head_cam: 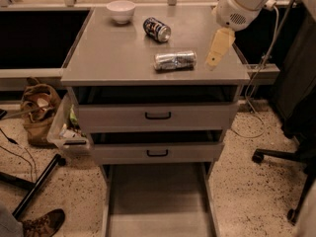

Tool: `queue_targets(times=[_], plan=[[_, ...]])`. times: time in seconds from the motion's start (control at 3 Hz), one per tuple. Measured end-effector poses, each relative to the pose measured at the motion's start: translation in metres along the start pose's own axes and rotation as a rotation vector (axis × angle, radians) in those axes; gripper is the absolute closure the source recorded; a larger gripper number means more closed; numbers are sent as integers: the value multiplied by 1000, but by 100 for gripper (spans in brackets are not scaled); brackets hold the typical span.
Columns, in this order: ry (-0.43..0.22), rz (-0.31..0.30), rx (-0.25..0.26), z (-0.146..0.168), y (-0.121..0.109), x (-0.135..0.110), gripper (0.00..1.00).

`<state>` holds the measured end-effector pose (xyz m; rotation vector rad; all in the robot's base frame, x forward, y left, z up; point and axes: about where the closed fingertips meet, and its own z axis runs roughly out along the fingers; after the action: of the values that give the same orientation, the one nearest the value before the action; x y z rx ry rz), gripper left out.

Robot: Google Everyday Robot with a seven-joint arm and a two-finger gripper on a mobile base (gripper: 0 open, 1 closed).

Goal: Place redbull can into bottom drawer

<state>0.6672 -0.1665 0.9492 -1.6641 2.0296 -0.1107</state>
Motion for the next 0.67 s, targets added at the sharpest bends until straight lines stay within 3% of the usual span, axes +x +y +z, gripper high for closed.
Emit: queue_targets(times=[0.67], plan=[[-48, 8, -16, 60, -36, -21, 0]])
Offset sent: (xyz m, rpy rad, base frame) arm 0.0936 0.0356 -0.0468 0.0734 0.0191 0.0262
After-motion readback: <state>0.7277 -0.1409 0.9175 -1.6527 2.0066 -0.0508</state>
